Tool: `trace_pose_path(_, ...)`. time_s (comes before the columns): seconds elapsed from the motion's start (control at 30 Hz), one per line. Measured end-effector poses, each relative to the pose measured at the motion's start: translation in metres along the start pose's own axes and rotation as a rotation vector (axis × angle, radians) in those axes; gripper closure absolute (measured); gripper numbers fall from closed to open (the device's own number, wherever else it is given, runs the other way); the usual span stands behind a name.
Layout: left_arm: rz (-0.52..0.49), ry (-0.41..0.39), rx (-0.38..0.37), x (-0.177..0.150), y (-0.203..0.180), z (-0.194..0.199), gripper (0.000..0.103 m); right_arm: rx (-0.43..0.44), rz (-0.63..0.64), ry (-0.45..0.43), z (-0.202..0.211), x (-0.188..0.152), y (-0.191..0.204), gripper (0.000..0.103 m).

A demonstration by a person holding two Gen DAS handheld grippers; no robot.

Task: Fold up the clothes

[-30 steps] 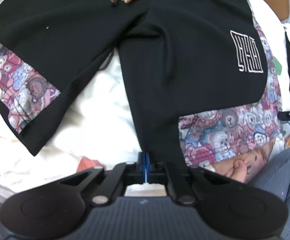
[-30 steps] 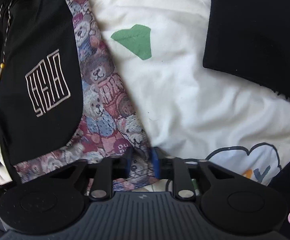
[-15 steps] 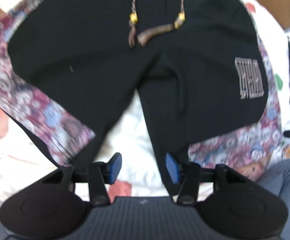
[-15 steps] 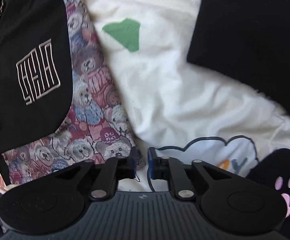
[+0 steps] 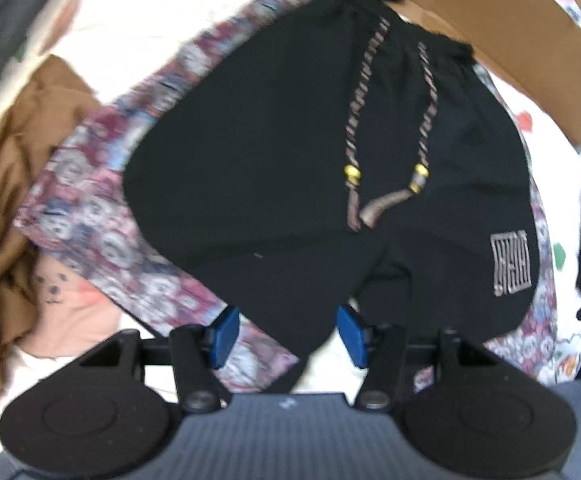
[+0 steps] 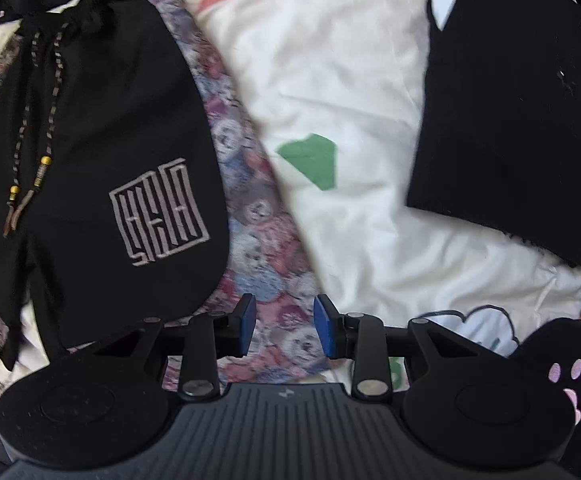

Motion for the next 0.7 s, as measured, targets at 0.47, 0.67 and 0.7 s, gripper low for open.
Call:
trace_pose_path(0.47, 0.072, -0.08, 0.035, 0.055, 0.085, 0.03, 0.045, 0.024, 0.028, -0.167, 0.024, 0.055, 0.077, 0.065)
trace_pose_path(0.67, 0.092, -0.077, 0.039, 0.064, 0.114, 0.024, 0.045, 0.025, 0.062, -0.184, 0.017, 0.073, 0.122, 0.062)
trace_pose_path(0.7, 0.095, -0.077, 0.037, 0.068, 0.117, 0.023, 0.045, 0.024, 0.069, -0.188, 0.016, 0.076, 0.131, 0.062)
Point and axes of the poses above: each gripper's, at about its wrist camera, not at the fingertips, and z roughly against the way its jaws point, y to its left, x to its top, the point moved 6 cm from there along -z, roughly the way its jaws point, and after that the axes turned 12 degrees about z, right-handed, at the moved point
